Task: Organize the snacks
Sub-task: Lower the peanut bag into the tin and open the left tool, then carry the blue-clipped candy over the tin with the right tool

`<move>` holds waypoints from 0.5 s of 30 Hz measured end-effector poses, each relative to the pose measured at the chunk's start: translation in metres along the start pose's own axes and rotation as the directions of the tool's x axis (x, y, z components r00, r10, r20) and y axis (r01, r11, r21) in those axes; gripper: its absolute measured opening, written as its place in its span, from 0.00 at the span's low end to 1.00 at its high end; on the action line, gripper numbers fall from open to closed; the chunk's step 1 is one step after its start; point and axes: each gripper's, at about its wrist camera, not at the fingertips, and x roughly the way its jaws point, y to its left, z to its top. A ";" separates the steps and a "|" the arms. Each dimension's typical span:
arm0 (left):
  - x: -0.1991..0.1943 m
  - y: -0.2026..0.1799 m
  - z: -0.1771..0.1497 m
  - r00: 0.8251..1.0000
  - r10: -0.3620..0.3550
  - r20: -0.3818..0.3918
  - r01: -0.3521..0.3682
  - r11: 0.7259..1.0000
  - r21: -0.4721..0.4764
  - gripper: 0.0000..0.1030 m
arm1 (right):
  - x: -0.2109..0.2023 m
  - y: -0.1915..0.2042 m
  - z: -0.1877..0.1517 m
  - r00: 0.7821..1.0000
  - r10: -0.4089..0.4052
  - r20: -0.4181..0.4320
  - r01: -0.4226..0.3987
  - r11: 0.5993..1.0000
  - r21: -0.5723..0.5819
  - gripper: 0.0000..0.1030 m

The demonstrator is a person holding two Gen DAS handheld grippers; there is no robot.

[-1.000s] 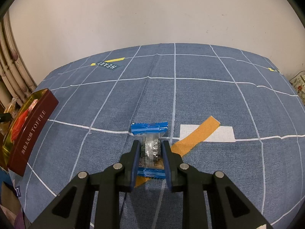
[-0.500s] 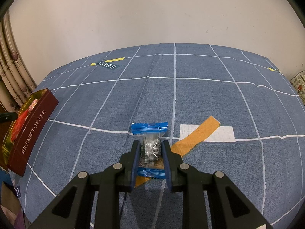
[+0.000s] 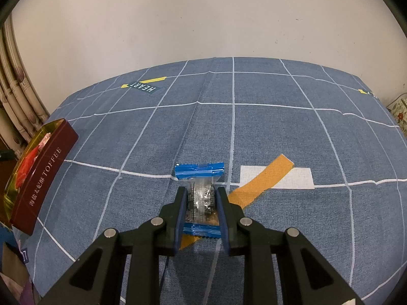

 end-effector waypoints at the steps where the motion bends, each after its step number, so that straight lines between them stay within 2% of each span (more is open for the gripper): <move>1: -0.004 0.003 -0.003 1.000 0.015 0.001 -0.015 1.000 -0.009 0.39 | 0.000 0.000 0.000 1.000 -0.001 -0.001 0.001 1.000 -0.002 0.23; 5: -0.020 0.015 -0.016 0.996 0.087 0.005 -0.087 0.996 -0.035 0.50 | 0.000 0.003 0.002 1.000 0.000 -0.020 0.000 1.000 -0.004 0.23; 8: -0.030 0.024 -0.026 0.994 0.109 0.004 -0.108 0.993 -0.053 0.55 | -0.002 0.008 0.003 1.000 0.002 -0.030 -0.002 1.000 -0.013 0.23; 15: -0.040 0.031 -0.043 0.991 0.133 0.003 -0.132 0.989 -0.062 0.56 | -0.015 0.028 0.008 0.999 0.023 -0.026 -0.024 0.999 -0.032 0.23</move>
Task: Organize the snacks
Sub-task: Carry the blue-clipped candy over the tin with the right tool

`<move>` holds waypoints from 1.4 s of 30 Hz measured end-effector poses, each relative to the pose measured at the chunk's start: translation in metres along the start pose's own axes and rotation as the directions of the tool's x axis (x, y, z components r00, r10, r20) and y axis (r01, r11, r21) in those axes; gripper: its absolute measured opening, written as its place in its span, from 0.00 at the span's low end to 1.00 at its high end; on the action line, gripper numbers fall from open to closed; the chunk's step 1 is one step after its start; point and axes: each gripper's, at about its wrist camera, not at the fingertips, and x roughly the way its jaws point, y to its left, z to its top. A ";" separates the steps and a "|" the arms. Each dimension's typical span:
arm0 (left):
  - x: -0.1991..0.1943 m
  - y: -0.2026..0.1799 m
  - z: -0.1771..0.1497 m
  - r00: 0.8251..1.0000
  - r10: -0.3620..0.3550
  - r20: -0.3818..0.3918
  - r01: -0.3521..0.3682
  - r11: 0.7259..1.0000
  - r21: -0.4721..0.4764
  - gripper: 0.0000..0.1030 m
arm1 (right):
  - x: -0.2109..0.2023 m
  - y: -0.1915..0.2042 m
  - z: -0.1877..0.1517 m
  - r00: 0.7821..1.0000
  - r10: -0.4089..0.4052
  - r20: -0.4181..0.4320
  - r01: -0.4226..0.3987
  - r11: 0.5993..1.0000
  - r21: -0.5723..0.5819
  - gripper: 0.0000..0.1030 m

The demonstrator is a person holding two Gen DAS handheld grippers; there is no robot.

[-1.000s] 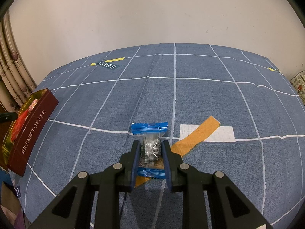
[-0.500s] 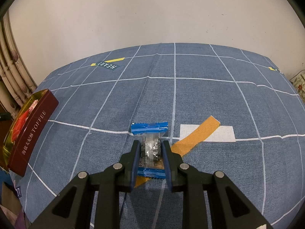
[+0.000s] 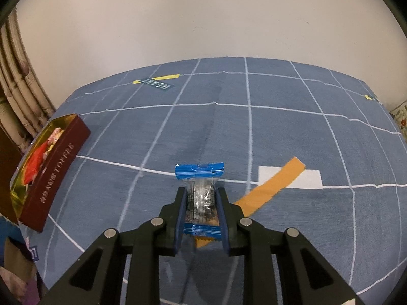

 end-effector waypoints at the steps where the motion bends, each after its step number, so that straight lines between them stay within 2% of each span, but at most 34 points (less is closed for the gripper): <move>1: 0.000 0.001 -0.001 1.000 -0.004 -0.002 0.004 1.000 -0.001 0.56 | -0.004 0.005 0.001 1.000 0.006 0.005 -0.006 1.000 -0.006 0.23; 11: -0.006 0.018 -0.013 1.000 0.013 0.019 -0.012 1.000 -0.019 0.56 | -0.033 0.063 0.019 0.996 0.083 0.034 -0.079 0.993 -0.088 0.23; 16: -0.007 0.022 -0.016 0.997 0.054 0.046 -0.053 0.998 -0.020 0.58 | -0.047 0.101 0.029 0.987 0.150 0.048 -0.143 0.982 -0.122 0.23; 22: -0.002 0.029 -0.017 0.998 0.046 0.040 -0.045 0.998 -0.041 0.58 | -0.054 0.141 0.041 0.974 0.224 0.047 -0.214 0.964 -0.158 0.23; 31: 0.008 0.042 -0.016 0.998 0.055 0.020 -0.053 0.995 -0.087 0.59 | -0.034 0.222 0.055 0.947 0.321 -0.015 -0.315 0.918 -0.242 0.23; 34: 0.011 0.041 -0.017 0.998 0.058 0.015 -0.056 0.995 -0.083 0.63 | -0.021 0.247 0.059 0.942 0.334 -0.041 -0.333 0.906 -0.263 0.23; 37: 0.013 0.040 -0.018 0.997 0.076 0.015 -0.075 0.995 -0.069 0.70 | -0.008 0.265 0.062 0.937 0.344 -0.061 -0.347 0.897 -0.273 0.23; 42: 0.015 0.043 -0.017 0.998 0.067 0.009 -0.067 0.995 -0.074 0.74 | 0.014 0.279 0.065 0.937 0.335 -0.095 -0.349 0.901 -0.260 0.23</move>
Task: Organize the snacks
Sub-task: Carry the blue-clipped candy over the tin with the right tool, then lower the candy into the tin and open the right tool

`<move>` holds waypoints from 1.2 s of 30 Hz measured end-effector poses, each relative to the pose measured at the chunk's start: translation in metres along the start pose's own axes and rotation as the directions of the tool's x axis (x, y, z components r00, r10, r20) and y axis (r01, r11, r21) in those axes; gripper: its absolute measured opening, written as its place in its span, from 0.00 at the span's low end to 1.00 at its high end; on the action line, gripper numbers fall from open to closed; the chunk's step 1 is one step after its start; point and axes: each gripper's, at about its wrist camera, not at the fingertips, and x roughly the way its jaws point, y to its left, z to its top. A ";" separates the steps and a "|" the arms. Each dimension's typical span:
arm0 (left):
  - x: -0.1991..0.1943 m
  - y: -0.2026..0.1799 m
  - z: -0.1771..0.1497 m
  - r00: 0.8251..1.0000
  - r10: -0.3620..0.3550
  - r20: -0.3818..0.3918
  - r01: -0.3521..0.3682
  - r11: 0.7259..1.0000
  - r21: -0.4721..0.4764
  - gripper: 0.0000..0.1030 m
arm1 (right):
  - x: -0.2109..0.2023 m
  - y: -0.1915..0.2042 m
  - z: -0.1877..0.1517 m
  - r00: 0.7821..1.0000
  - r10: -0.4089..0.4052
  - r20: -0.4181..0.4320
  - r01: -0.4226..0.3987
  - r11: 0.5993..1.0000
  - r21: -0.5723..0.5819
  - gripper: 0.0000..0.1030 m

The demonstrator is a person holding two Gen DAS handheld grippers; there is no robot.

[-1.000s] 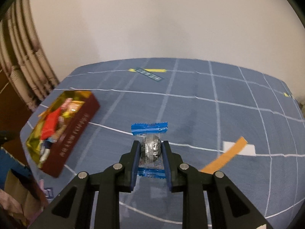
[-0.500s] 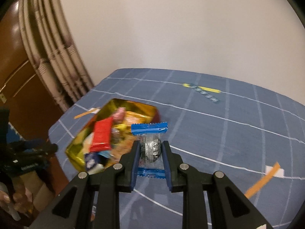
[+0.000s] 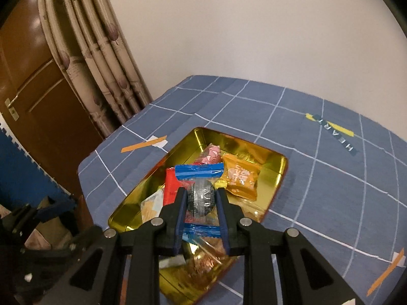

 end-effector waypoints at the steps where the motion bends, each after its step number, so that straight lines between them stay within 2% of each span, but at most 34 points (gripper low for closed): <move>1: 0.001 0.001 0.000 1.000 -0.002 -0.003 0.002 1.000 -0.001 0.75 | 0.004 0.000 0.001 1.000 -0.004 -0.005 0.004 1.000 0.000 0.23; 16: 0.004 0.002 0.001 0.998 -0.067 -0.012 0.067 0.997 -0.027 0.82 | 0.046 -0.008 0.003 0.997 -0.035 -0.069 0.037 0.999 0.027 0.23; 36: -0.002 -0.002 0.001 0.996 -0.091 0.023 0.091 0.996 -0.006 0.83 | 0.054 -0.006 0.005 0.996 -0.045 -0.080 0.048 0.998 0.031 0.24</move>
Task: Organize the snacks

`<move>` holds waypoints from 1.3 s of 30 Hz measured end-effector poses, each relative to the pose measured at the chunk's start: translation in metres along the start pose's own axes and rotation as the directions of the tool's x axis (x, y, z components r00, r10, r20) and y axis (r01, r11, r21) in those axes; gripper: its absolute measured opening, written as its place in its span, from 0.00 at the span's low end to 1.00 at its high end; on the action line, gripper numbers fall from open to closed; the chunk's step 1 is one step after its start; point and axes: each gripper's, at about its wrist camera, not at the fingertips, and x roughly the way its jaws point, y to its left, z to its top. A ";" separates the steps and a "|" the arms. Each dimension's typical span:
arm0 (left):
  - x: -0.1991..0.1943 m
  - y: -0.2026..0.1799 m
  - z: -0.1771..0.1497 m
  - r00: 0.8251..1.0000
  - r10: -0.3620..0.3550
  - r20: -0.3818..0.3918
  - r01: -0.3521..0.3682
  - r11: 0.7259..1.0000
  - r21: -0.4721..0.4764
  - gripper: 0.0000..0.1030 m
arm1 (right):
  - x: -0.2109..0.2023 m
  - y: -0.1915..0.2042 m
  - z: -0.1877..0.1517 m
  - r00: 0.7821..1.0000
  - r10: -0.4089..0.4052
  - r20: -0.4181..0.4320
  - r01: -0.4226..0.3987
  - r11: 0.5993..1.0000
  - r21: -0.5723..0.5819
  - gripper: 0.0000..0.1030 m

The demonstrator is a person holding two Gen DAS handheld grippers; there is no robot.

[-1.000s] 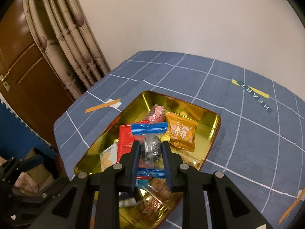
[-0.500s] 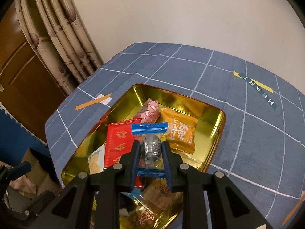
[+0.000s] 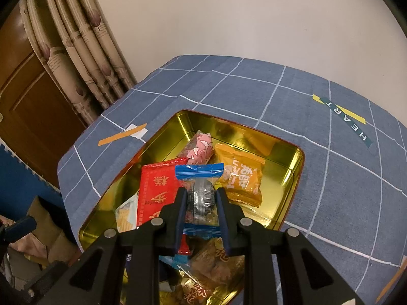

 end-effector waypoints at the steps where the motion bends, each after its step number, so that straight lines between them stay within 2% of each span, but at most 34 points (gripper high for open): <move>1: -0.001 0.000 0.000 1.000 -0.002 0.006 0.002 1.000 0.001 0.83 | -0.001 -0.001 0.000 1.000 -0.001 0.002 0.001 1.000 0.004 0.24; 5: -0.004 0.001 0.000 1.000 0.010 0.025 -0.009 1.000 -0.009 0.83 | -0.001 -0.001 0.001 1.000 -0.003 0.005 0.003 1.000 0.005 0.24; 13: -0.008 0.009 0.002 0.999 -0.011 0.050 0.014 0.998 -0.058 0.83 | -0.008 0.002 0.003 1.000 -0.008 0.025 0.008 1.000 -0.007 0.25; 18: -0.017 0.007 0.003 0.996 -0.005 0.094 0.009 0.999 -0.040 0.83 | -0.017 0.005 0.003 0.999 -0.001 0.048 0.001 1.000 -0.008 0.26; 25: -0.044 0.002 0.002 0.981 -0.006 0.193 0.010 1.000 -0.016 0.84 | -0.059 0.023 -0.009 0.990 0.016 0.139 -0.005 0.997 -0.081 0.30; 30: -0.066 0.000 0.001 0.967 0.015 0.253 -0.009 1.000 -0.024 0.88 | -0.096 0.031 -0.027 0.978 0.015 0.209 0.013 0.991 -0.131 0.31; 33: -0.086 -0.002 0.001 0.951 0.030 0.308 -0.020 0.999 -0.037 0.89 | -0.124 0.032 -0.038 0.965 0.014 0.263 0.025 0.989 -0.144 0.31; 36: -0.112 -0.003 -0.001 0.924 0.049 0.380 -0.028 0.998 -0.060 0.91 | -0.149 0.035 -0.045 0.948 -0.001 0.318 0.052 0.987 -0.151 0.32; 39: -0.146 -0.004 -0.005 0.876 0.074 0.477 -0.041 0.996 -0.080 0.99 | -0.183 0.039 -0.054 0.917 -0.020 0.397 0.087 0.984 -0.152 0.37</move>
